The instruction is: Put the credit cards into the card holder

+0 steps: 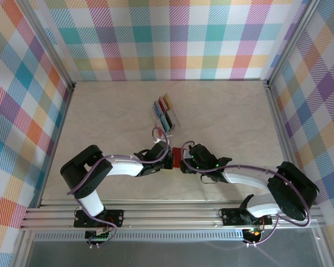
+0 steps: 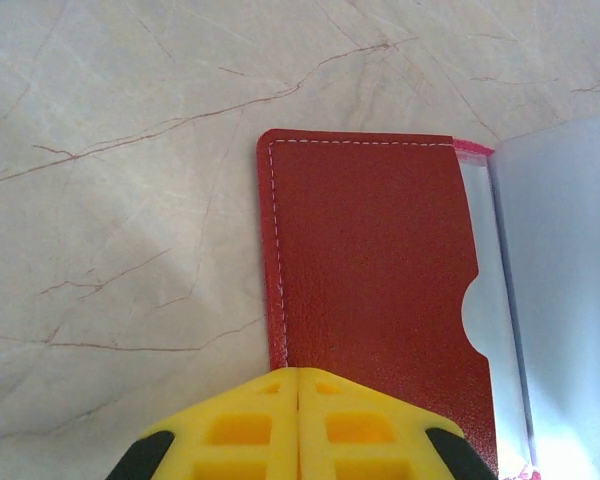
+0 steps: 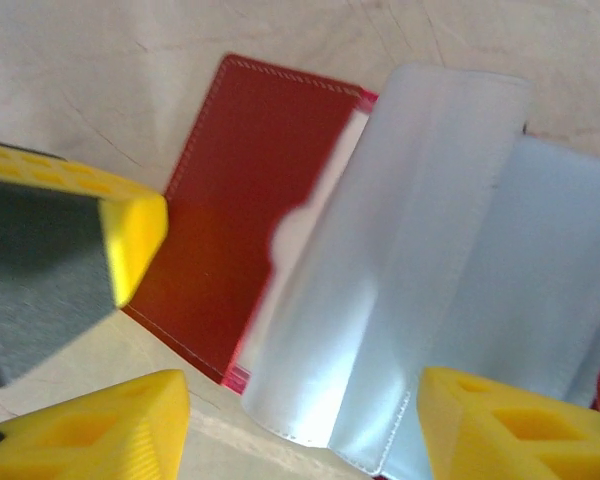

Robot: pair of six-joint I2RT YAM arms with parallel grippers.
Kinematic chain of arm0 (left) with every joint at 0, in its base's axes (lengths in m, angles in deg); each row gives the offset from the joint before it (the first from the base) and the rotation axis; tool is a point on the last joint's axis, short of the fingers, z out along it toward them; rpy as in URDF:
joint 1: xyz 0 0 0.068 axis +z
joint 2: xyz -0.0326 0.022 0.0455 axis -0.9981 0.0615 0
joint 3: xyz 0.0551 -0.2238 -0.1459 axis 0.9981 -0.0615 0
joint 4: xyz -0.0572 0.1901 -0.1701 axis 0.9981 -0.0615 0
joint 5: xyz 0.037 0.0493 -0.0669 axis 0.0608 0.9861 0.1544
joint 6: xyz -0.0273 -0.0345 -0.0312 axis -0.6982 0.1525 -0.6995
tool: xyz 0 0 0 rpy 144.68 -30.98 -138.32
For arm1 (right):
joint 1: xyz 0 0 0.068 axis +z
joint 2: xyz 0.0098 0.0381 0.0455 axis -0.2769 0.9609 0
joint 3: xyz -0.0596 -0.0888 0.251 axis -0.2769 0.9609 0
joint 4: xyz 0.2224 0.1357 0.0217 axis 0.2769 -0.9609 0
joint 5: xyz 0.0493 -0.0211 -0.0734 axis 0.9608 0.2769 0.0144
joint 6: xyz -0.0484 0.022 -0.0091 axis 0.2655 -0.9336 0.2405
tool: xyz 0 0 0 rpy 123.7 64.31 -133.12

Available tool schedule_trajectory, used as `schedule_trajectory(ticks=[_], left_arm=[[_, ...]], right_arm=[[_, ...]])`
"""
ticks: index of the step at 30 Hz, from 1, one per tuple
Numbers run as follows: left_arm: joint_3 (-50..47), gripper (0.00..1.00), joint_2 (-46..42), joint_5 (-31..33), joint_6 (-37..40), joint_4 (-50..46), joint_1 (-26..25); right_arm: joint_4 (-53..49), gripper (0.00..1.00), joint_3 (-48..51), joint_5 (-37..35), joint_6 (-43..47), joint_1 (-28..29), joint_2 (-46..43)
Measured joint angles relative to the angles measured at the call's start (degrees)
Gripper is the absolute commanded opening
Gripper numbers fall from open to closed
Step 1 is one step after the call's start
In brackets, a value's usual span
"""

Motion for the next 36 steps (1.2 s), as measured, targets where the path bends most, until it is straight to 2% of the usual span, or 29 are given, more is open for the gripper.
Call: schedule_trajectory(ticks=[9,17,20,24,31,36], left_arm=[[-0.72,0.06,-0.13,-0.39,-0.9,1.22,0.15],[-4.24,0.1,-2.56,-2.4,-1.99,3.58,1.49],[-6.47,0.14,-4.83,-2.93,-2.49,3.34,1.84],[-9.73,0.21,-8.83,-3.72,-2.99,2.01,2.64],[-13.46,0.28,-14.88,-4.9,-4.39,0.11,4.17],[-16.2,0.33,-26.62,-5.07,-5.44,-4.04,6.03]], right_arm=[[1.95,0.6,-2.6,2.03,1.2,0.0,3.41],[7.06,0.72,-4.09,8.11,2.89,-0.33,8.2],[9.2,0.81,-4.42,10.91,3.32,-0.33,10.14],[12.66,0.87,-4.44,15.61,3.58,-0.96,12.15],[18.1,0.92,-4.44,21.27,3.56,-1.57,14.34],[20.5,0.93,-4.46,23.85,3.61,-1.75,15.41]])
